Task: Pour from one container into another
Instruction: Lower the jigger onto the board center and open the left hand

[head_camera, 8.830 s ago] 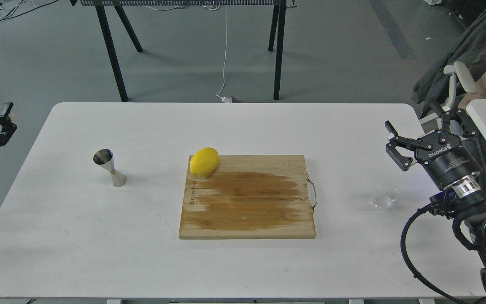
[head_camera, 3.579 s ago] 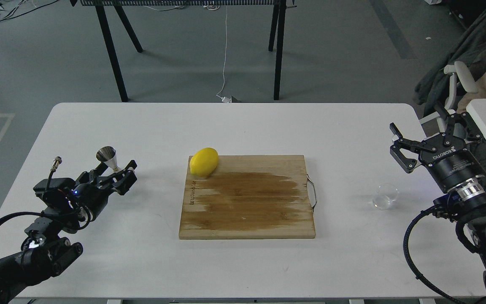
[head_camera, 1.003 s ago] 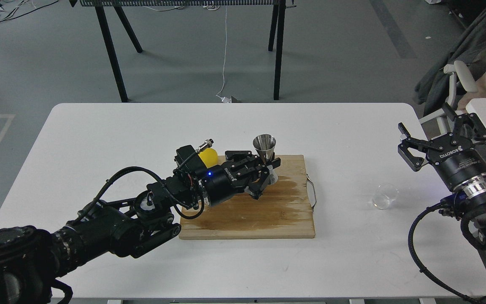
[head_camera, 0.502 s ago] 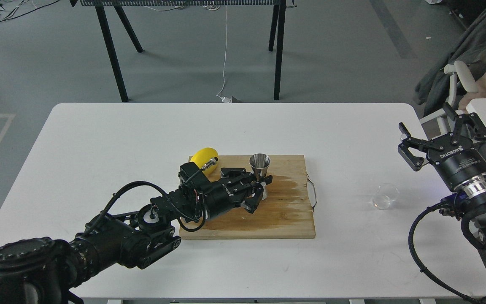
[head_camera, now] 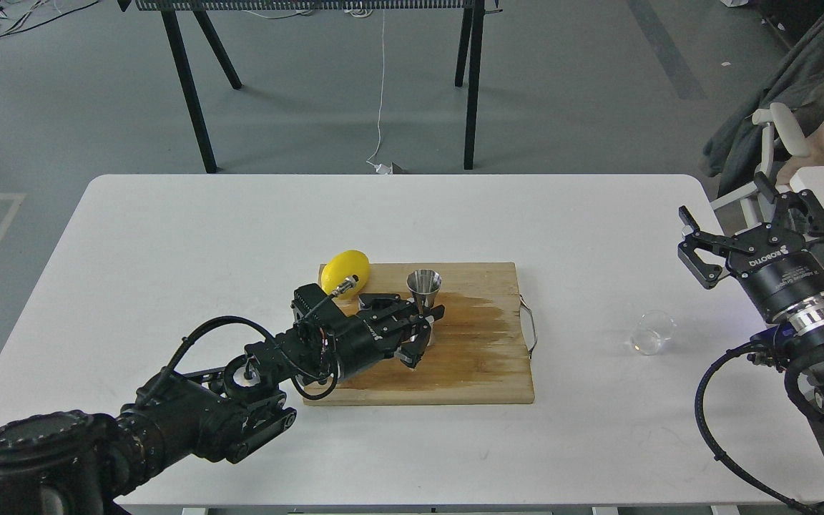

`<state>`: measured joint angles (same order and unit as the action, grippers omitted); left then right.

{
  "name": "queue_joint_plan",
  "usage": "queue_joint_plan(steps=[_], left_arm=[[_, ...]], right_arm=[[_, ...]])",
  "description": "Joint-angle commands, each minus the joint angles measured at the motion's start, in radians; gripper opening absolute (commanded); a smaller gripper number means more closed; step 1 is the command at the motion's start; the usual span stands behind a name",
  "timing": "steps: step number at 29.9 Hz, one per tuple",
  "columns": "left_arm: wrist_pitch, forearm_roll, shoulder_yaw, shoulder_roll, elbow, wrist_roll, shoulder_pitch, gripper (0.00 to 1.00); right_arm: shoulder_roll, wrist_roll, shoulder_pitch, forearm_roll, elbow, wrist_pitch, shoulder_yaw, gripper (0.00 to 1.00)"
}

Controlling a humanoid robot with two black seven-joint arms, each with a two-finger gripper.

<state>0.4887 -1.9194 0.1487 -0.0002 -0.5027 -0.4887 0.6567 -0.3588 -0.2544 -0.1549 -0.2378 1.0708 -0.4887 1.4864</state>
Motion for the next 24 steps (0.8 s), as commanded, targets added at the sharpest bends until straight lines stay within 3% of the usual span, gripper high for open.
queue_joint_plan(steps=[1, 17, 24], left_arm=[[0.000, -0.001, 0.000, 0.000, 0.000, 0.000, -0.002, 0.10], [0.000, -0.003, 0.000, 0.000, 0.000, 0.000, -0.005, 0.47], [0.000, -0.003, 0.000, 0.000, -0.010, 0.000, -0.015, 0.80]], right_arm=[[0.000, 0.000, 0.000, 0.000, 0.000, 0.000, 0.002, 0.99], [0.000, 0.000, 0.000, 0.000, 0.003, 0.000, 0.000, 0.99], [0.000, 0.000, 0.000, 0.000, 0.003, 0.000, 0.000, 0.99]])
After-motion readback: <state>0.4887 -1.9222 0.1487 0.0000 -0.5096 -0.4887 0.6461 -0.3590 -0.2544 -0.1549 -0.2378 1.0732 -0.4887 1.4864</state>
